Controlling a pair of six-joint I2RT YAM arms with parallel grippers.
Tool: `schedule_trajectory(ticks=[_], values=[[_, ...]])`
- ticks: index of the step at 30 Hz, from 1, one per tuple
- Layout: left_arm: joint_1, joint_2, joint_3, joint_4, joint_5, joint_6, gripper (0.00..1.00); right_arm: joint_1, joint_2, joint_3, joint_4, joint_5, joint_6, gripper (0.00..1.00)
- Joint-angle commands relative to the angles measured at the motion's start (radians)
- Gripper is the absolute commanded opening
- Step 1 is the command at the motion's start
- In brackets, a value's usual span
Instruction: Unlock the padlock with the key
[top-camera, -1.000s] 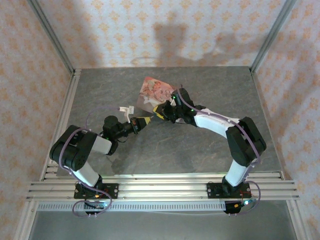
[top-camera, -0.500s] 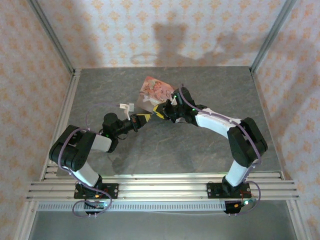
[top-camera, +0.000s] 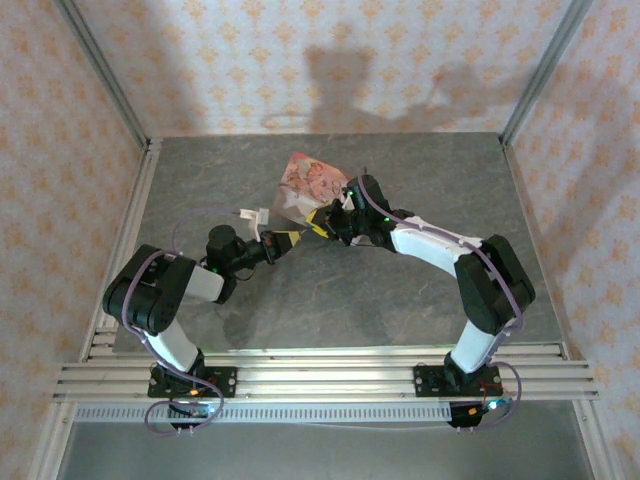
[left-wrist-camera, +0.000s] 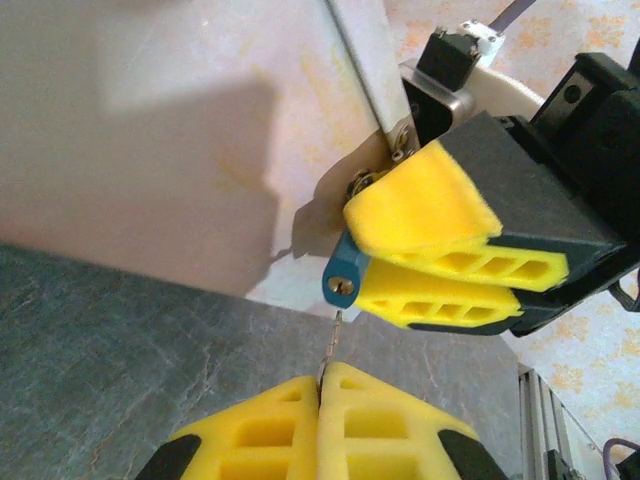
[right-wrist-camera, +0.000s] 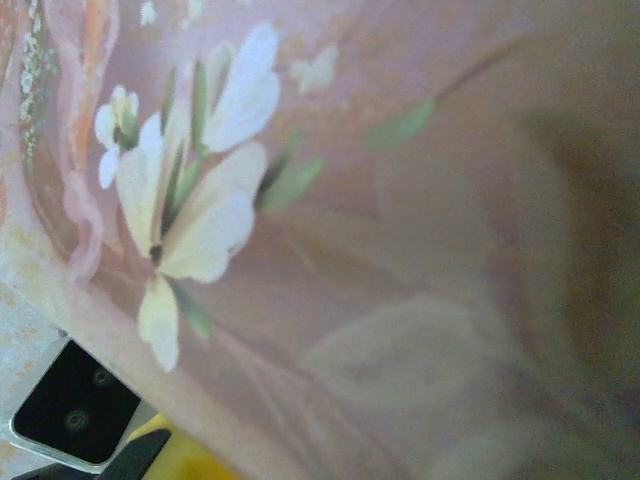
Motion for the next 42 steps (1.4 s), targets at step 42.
schedule_trajectory(ticks=[42], values=[[-0.016, 0.024, 0.043, 0.105, -0.055, -0.081, 0.0, -0.004, -0.016, 0.0, 0.091, -0.069, 0.052, 0.0]])
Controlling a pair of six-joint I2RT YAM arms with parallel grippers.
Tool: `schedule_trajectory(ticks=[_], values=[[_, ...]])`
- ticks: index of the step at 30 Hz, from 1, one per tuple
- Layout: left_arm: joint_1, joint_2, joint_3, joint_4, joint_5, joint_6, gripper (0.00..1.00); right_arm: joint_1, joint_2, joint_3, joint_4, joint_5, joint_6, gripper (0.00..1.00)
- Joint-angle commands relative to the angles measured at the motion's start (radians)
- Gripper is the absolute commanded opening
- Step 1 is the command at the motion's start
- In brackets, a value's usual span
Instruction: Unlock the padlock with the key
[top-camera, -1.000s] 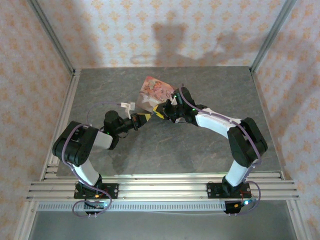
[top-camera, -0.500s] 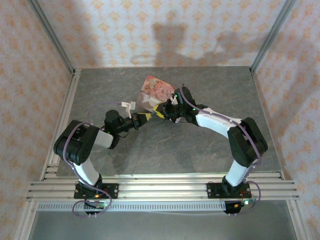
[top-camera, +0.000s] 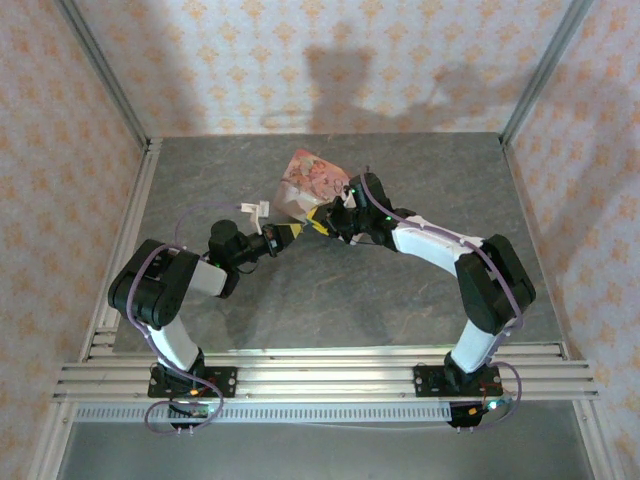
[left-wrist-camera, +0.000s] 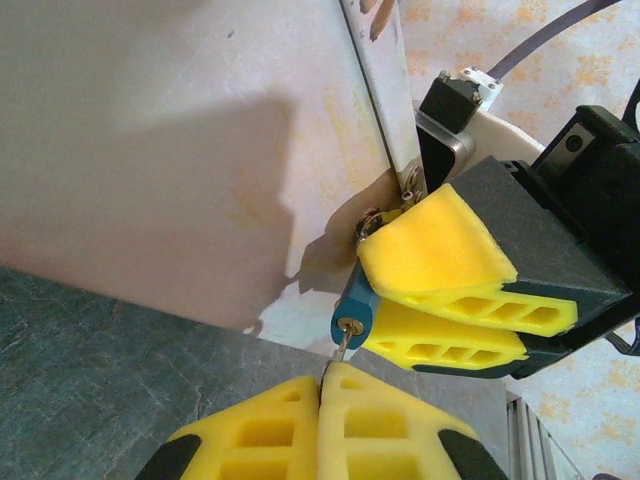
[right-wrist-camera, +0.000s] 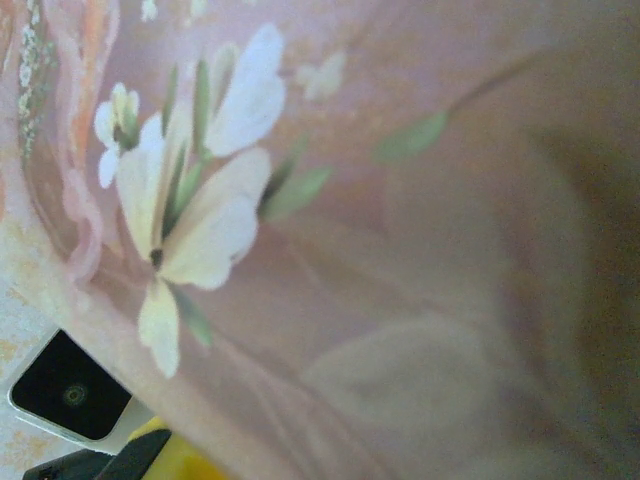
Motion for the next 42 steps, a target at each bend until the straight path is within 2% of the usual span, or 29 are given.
schedule_trajectory(ticks=[1, 19, 34, 42], values=[[-0.013, -0.021, -0.006, 0.066, -0.034, -0.008, 0.0, 0.006, -0.018, -0.001, 0.064, -0.046, 0.018, 0.0], [-0.047, -0.067, -0.027, 0.057, -0.1, 0.017, 0.0, 0.006, -0.012, 0.001, 0.056, -0.052, 0.028, 0.0], [-0.076, -0.027, 0.006, -0.013, -0.082, 0.086, 0.0, 0.006, -0.005, 0.017, 0.045, -0.077, 0.043, 0.0], [-0.074, -0.034, -0.008, -0.027, -0.094, 0.107, 0.0, 0.006, -0.004, 0.052, -0.038, -0.129, 0.008, 0.0]])
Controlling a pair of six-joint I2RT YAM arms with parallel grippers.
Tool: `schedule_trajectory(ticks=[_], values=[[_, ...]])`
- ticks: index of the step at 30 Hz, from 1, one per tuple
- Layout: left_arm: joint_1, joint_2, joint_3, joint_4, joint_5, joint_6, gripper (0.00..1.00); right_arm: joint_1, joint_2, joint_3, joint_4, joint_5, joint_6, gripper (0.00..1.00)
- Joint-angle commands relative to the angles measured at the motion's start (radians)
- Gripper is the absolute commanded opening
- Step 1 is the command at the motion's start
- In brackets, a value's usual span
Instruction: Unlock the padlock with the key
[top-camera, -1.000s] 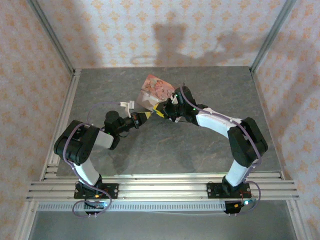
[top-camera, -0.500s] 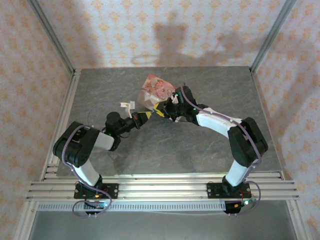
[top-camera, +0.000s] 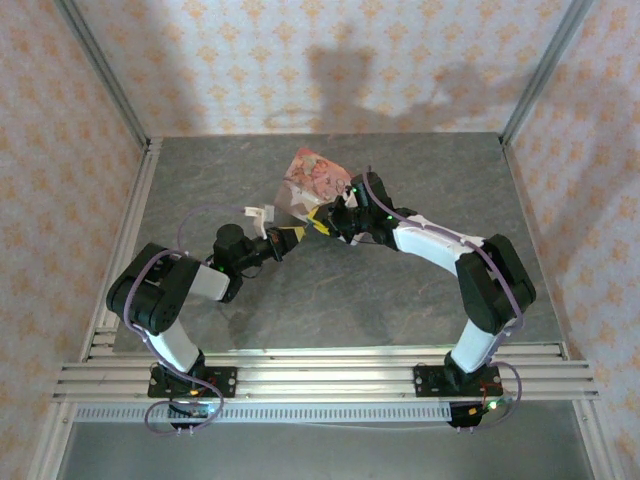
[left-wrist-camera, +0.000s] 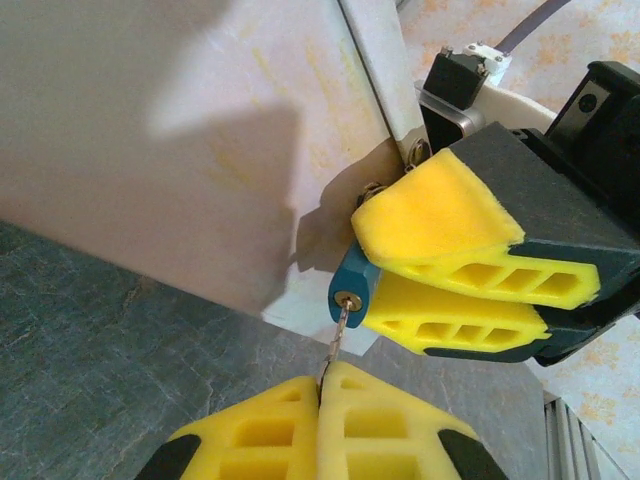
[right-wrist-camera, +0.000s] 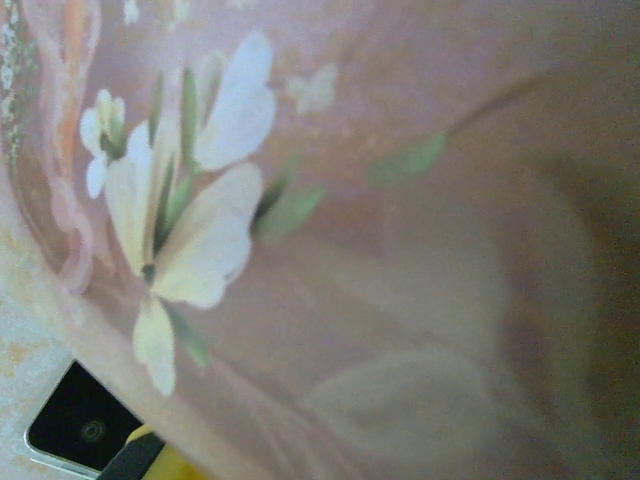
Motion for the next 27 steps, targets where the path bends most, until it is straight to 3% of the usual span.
schedule_trajectory(ticks=[1, 8, 22, 27], values=[[-0.015, -0.01, 0.013, 0.006, 0.003, 0.061, 0.0, 0.015, -0.006, 0.059, -0.057, -0.106, -0.028, 0.0], [-0.016, -0.037, 0.025, -0.044, 0.016, 0.083, 0.0, 0.015, -0.006, 0.102, -0.179, -0.118, -0.113, 0.0], [-0.017, 0.005, 0.04, 0.07, 0.052, -0.106, 0.0, 0.015, 0.002, 0.102, -0.205, -0.119, -0.16, 0.0], [-0.018, -0.008, 0.045, 0.033, 0.048, -0.101, 0.0, 0.016, 0.004, 0.097, -0.214, -0.115, -0.173, 0.0]])
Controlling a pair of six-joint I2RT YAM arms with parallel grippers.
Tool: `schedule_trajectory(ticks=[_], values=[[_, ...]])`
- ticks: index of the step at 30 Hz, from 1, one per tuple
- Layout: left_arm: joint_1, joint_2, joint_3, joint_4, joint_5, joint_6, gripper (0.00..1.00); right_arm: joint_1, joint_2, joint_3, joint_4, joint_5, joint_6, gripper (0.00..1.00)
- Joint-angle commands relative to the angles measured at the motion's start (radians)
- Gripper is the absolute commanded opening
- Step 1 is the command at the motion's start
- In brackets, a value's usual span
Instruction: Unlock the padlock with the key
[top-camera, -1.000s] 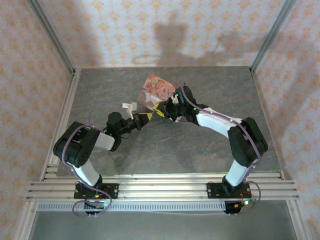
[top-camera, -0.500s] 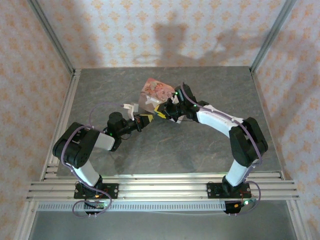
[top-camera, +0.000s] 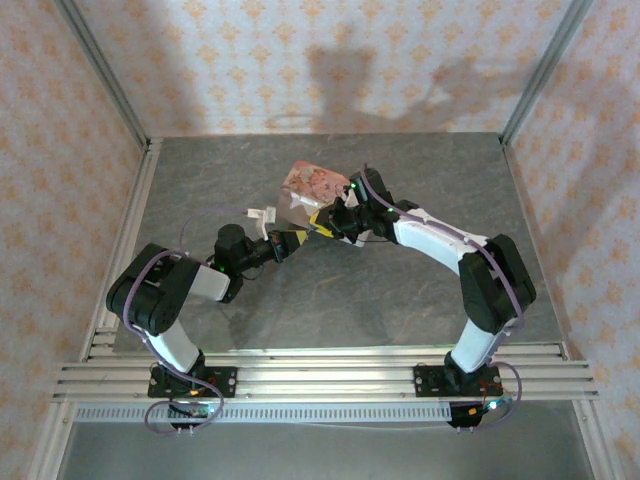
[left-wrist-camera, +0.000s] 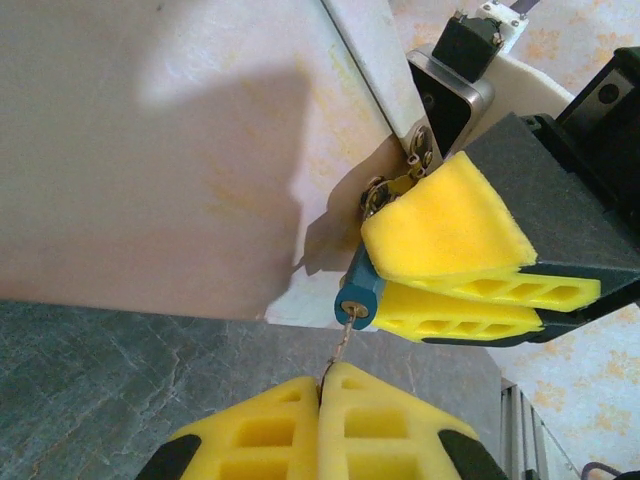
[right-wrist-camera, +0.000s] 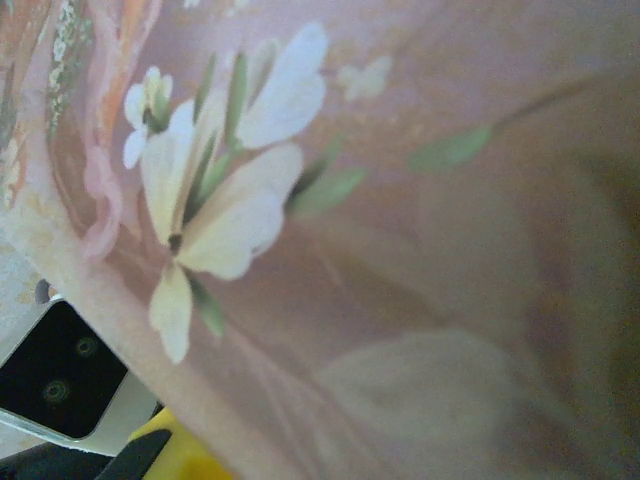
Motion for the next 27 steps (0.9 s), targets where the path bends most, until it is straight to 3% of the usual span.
schedule_trajectory(ticks=[1, 9, 27], values=[[-0.013, -0.007, 0.048, 0.044, 0.009, -0.011, 0.0, 0.021, 0.003, 0.023, -0.019, -0.097, -0.018, 0.0], [-0.016, -0.063, 0.054, -0.094, -0.002, 0.084, 0.0, 0.021, 0.009, 0.033, -0.016, -0.138, -0.02, 0.0], [-0.024, -0.05, 0.046, -0.039, 0.018, 0.065, 0.0, 0.009, 0.007, 0.023, 0.015, -0.177, 0.022, 0.0]])
